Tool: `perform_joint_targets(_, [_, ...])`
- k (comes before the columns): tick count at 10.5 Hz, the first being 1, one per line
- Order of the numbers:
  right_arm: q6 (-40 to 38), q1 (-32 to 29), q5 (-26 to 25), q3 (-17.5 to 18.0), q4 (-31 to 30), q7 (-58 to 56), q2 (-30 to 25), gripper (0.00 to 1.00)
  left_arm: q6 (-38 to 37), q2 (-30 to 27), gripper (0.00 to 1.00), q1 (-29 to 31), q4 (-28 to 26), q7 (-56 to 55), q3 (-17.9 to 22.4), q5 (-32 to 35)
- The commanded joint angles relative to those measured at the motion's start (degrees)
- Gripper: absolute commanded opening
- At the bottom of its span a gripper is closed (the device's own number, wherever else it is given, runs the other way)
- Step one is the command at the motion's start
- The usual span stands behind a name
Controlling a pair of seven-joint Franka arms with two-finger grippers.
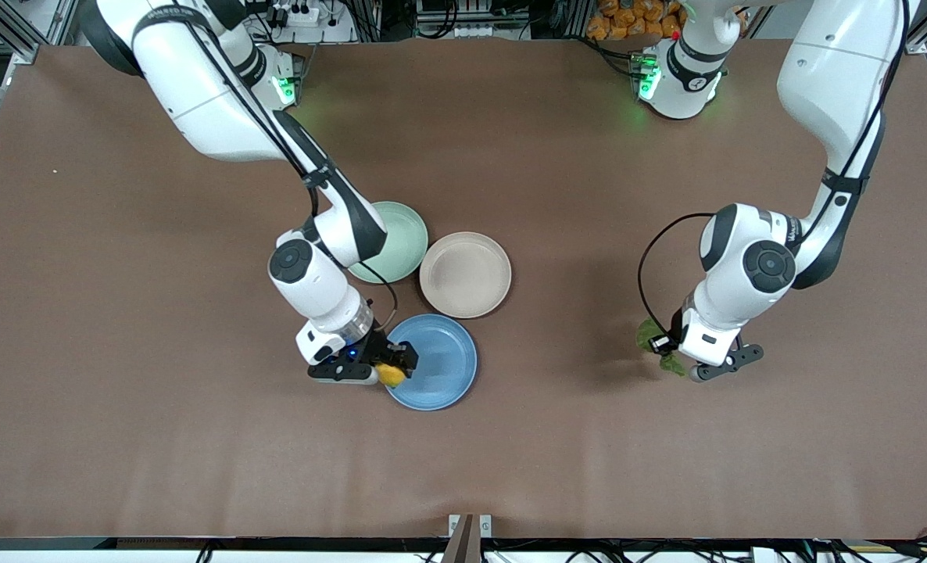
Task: Place lemon and lettuce in plates
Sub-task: 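Carry the lemon onto the blue plate while the left gripper lifts the lettuce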
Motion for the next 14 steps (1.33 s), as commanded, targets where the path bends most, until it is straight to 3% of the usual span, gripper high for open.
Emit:
perform_joint_targets(1, [1.05, 0.80, 0.61, 0.54, 2.27, 0.91, 2.89, 0.05, -4.36, -3.54, 0.00, 0.44, -0.68, -1.59, -3.24, 0.68])
perform_joint_targets(4, [1.14, 1.59, 0.61, 0.54, 2.27, 1.44, 3.86, 0.07, -5.34, -3.38, 0.00, 0.09, -0.68, -9.40, -9.12, 0.68])
perform_joint_targets(5, [1.14, 1.76, 0.79, 0.54, 2.27, 1.79, 3.86, 0.22, -5.34, -3.29, 0.00, -0.08, -0.68, -11.77, -10.53, 0.77])
perform_joint_targets(6, [1.14, 1.85, 0.18, 0.54, 2.27, 3.44, 3.86, 0.67, -5.34, -3.20, 0.00, -0.17, -0.68, -13.36, -11.94, 0.77])
perform_joint_targets(7, [1.14, 1.94, -0.26, 0.54, 2.27, 3.63, 3.86, 0.98, -5.34, -3.11, 0.00, -0.17, -0.68, -14.68, -12.91, 0.77])
perform_joint_targets(12, [0.35, 0.45, -0.88, 0.72, 2.27, 3.63, 2.55, 1.00, -5.34, -2.32, 0.00, -7.01, -0.15, -21.81, -13.45, 0.85])
perform_joint_targets(13, [-1.48, 0.10, -0.71, 1.24, 2.44, 3.63, 1.85, 1.00, -5.34, -1.80, 0.00, -7.98, -0.15, -22.69, -13.45, 0.94])
perform_joint_targets(14, [-8.20, -0.77, -0.62, 1.86, 4.36, 3.63, 1.06, 1.00, -5.34, -1.79, 0.00, -9.04, -0.15, -24.09, -13.45, 1.03])
